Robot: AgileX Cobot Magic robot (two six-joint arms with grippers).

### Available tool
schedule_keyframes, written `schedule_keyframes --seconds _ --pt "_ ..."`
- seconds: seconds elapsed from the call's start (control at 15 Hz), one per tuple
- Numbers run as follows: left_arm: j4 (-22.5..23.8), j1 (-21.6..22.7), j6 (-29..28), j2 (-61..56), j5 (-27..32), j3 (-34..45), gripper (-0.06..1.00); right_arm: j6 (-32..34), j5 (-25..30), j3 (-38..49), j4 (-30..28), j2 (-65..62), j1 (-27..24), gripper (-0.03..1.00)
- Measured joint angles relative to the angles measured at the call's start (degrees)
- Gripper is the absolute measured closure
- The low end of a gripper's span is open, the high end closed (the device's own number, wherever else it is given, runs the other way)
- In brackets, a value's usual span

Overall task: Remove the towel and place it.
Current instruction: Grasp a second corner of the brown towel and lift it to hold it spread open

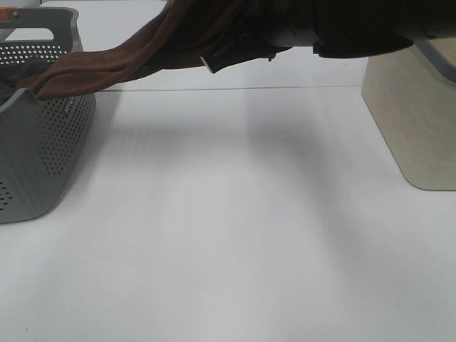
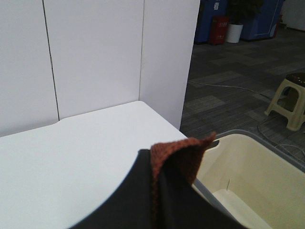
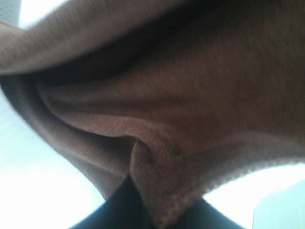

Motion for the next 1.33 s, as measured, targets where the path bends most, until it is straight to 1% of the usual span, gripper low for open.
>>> schedule_keyframes --seconds 0.07,0.13,0.2,0.27,0.4,0.47,0.53,0.6,0.67,0.73,0.8,0.93,1.0,1.07,1.13,1.2,1.27,1.33 --pt "-1.1 0.5 -0.1 0.0 -0.8 0.0 0.94 1.8 0.0 0.4 0.1 0.1 -0.7 0.97" --pt "-2.6 1.0 -0.2 0.0 -1.0 0.0 0.94 3.7 2.1 0.5 0.2 0.1 -2.1 0.97" --pt "-3.8 1.5 -0.2 0.0 -1.1 0.0 0.94 4.9 7.0 0.5 0.2 0.1 -4.1 0.97" --pt "-4.9 2.1 -0.2 0.0 -1.1 0.0 0.94 5.5 14.2 0.5 0.2 0.1 -6.6 0.97" --pt "-5.4 2.8 -0.2 0.0 -1.0 0.0 0.94 6.3 31.5 0.5 0.2 0.4 -11.1 0.97" --pt "-5.5 3.2 -0.2 -0.2 -0.6 0.0 0.94 6.9 39.2 0.5 0.2 0.9 -12.6 0.97" --pt "-5.6 3.6 -0.1 -0.6 -0.3 0.0 0.94 8.4 45.3 0.5 0.0 1.4 -13.2 0.97" --pt "-5.6 4.1 0.1 -1.3 0.0 0.0 0.94 11.7 48.9 0.5 -2.9 1.7 -13.3 0.97" --pt "-5.6 4.8 0.6 -2.2 1.0 0.0 0.94 17.0 51.7 0.5 -7.8 1.7 -13.3 0.97" --pt "-5.7 5.3 1.4 -3.2 1.8 0.0 0.94 23.4 54.6 0.4 -14.4 1.7 -13.3 0.97" --pt "-5.7 5.8 2.2 -4.1 4.1 0.0 0.94 32.1 57.4 0.2 -22.9 1.7 -13.3 0.97" --pt "-6.1 6.4 4.6 -4.7 9.3 0.0 0.94 57.6 60.5 -1.5 -41.9 1.7 -13.3 0.97" --pt "-6.1 6.4 6.2 -4.7 11.8 0.0 0.94 68.5 62.0 -2.6 -52.0 1.7 -13.3 0.97" --pt "-6.1 6.4 7.6 -4.7 14.2 0.0 0.94 82.3 64.2 -4.0 -62.3 1.7 -13.6 0.97" --pt "-5.7 6.4 8.3 -4.7 16.3 0.0 0.94 94.3 66.9 -5.4 -73.7 1.7 -14.0 0.97" --pt "-4.1 6.4 8.7 -4.7 19.0 0.0 0.94 110.7 71.2 -7.4 -88.5 1.1 -15.8 0.97" --pt "-2.5 6.4 8.8 -4.7 21.1 0.0 0.94 116.4 73.5 -8.6 -95.7 0.2 -17.4 0.97" --pt "-1.0 6.4 8.9 -4.7 23.8 0.0 0.94 119.5 74.9 -9.7 -100.9 -1.0 -19.3 0.97"
